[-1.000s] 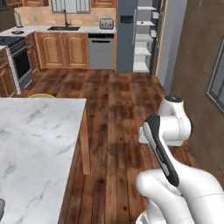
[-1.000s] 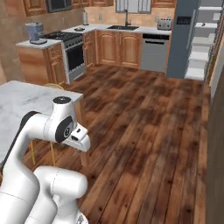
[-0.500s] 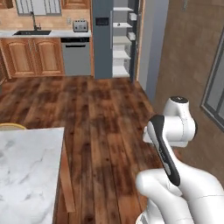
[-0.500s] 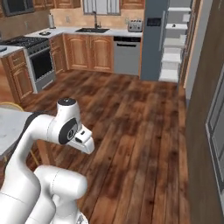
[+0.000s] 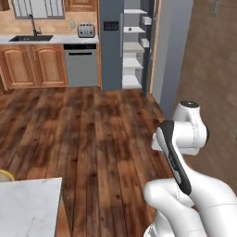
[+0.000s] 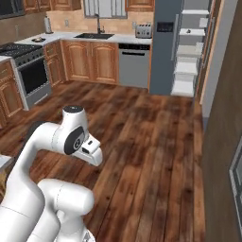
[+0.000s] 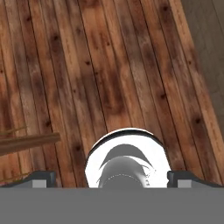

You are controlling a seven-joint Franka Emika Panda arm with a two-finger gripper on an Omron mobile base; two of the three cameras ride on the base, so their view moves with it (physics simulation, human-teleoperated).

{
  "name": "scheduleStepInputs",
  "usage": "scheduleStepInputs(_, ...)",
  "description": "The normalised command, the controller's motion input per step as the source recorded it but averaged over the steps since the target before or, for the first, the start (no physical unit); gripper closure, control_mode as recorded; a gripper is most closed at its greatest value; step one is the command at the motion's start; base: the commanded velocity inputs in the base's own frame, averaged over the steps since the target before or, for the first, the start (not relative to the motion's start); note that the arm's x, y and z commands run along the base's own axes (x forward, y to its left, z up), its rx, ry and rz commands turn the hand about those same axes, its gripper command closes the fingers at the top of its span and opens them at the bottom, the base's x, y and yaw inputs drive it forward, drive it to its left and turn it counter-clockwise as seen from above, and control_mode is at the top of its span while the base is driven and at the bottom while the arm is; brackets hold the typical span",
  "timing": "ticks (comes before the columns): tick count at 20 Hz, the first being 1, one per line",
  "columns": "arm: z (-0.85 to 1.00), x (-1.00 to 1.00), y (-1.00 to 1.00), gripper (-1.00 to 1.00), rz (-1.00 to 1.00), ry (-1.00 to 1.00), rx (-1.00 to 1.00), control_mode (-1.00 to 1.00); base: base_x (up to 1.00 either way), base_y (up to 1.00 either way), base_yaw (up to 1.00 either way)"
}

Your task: Place the cold items (tomato and mushroom) from the fridge in one tupperware on the dining counter. Place the warm items (kebab skewer and hot dog) in the stove area in another tupperware.

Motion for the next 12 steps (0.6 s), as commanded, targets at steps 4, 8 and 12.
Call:
scheduleStepInputs(4, 0.0, 0.0, 0.0, -1.0, 0.0, 0.0, 0.0, 1.0, 1.0, 0.0, -0.13)
scheduleStepInputs(8, 0.0, 0.0, 0.0, -1.0, 0.0, 0.0, 0.0, 1.0, 1.0, 0.0, -0.2)
scheduleStepInputs(12, 0.0, 0.0, 0.0, -1.0, 0.0, 0.0, 0.0, 1.0, 1.0, 0.01, -0.35)
